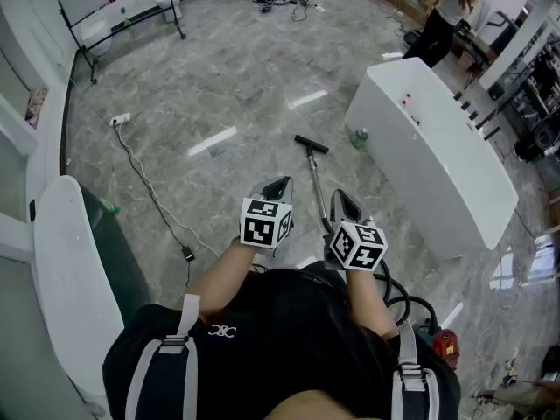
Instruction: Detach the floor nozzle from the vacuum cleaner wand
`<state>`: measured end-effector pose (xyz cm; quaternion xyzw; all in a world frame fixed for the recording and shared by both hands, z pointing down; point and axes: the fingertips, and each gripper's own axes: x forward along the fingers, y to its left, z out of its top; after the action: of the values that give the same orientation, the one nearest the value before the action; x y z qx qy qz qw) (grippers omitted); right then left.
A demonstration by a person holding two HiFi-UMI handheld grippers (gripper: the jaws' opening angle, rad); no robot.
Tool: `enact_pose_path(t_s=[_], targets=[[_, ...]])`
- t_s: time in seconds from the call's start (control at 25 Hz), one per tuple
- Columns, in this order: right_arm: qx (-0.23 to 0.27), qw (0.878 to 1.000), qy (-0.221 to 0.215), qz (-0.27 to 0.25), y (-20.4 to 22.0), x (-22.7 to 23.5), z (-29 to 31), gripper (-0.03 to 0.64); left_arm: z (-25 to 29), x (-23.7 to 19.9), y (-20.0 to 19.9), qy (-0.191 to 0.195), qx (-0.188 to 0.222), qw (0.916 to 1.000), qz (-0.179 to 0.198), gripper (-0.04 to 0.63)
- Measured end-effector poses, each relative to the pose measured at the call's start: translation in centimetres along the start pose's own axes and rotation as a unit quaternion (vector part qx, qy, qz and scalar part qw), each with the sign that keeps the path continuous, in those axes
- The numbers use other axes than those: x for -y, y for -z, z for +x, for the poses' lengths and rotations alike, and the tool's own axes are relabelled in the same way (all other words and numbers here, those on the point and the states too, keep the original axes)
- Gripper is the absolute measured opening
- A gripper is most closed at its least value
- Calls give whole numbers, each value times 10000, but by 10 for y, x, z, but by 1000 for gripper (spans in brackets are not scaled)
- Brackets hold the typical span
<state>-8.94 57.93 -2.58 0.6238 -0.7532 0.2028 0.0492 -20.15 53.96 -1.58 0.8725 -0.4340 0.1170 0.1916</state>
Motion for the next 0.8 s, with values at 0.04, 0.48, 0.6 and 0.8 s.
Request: enact_pose_path(t_s=[0.04,0.48,0.6,0.8], targets=[[-13,10000,-33,11,-2,0,3,3,1,0,0,-21,6,10000,6,-2],[-13,9999,-94,119,-25,10,66,3,43,-42,-17,-178,-85,9998,-3,-2],[47,9998,-35,191,-39,24,94,3,69,-56,-30,-190,-111,9997,44,-2],[45,9993,59,377,-62,60,144,3,121,-75,-54,-250,-191,9994,138,-2]])
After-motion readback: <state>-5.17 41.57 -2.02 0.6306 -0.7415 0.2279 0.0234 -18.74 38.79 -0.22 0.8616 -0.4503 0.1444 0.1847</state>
